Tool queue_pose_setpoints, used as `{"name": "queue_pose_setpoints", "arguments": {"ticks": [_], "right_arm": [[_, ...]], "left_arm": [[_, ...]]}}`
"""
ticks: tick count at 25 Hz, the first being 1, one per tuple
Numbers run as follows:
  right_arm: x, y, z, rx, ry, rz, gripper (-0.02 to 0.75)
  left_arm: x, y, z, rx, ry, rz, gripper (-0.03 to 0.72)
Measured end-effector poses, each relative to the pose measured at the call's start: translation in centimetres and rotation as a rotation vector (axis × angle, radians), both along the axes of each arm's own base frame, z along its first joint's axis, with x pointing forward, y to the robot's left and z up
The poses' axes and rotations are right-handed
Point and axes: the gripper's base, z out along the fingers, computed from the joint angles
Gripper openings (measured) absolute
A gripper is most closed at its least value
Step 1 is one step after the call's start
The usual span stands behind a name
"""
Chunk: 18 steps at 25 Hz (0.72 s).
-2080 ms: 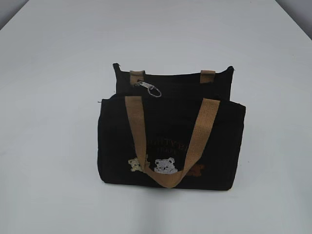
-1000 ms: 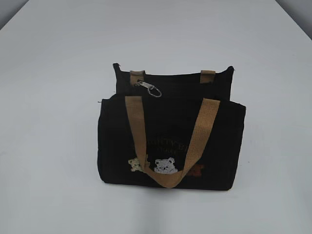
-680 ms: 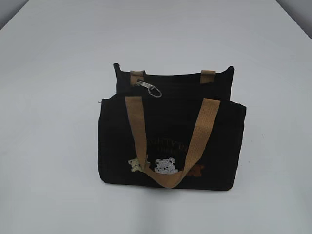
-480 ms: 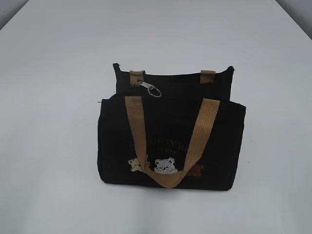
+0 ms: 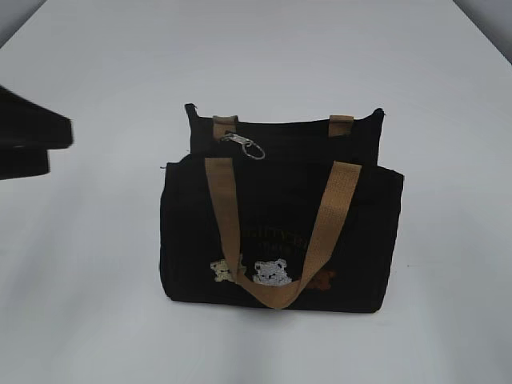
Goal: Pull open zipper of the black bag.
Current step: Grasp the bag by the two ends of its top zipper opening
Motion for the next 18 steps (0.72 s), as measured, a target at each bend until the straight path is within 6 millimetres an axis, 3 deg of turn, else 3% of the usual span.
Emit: {"name": "queue_pose_setpoints", "arguments": {"ticks": [4,10,18], "right_arm": [[2.4,0.5,1.1,-0.010,0.053,0.061,0.485],[7.0,1.5,2.2,-0.019,0.168,0.114,0.485],[12.8,4.7,1.7,-0.070,0.308,0.258,0.485]], "left_arm": [[4.5,-2.6,-1.6,0.015,0.091,-0.076,0.391],[10.1,-7.0,-2.2,0.033,0.117,-0.169,0.391],[14.4,-8.9,-4.3,0.039,0.178,-0.196,0.391]]}}
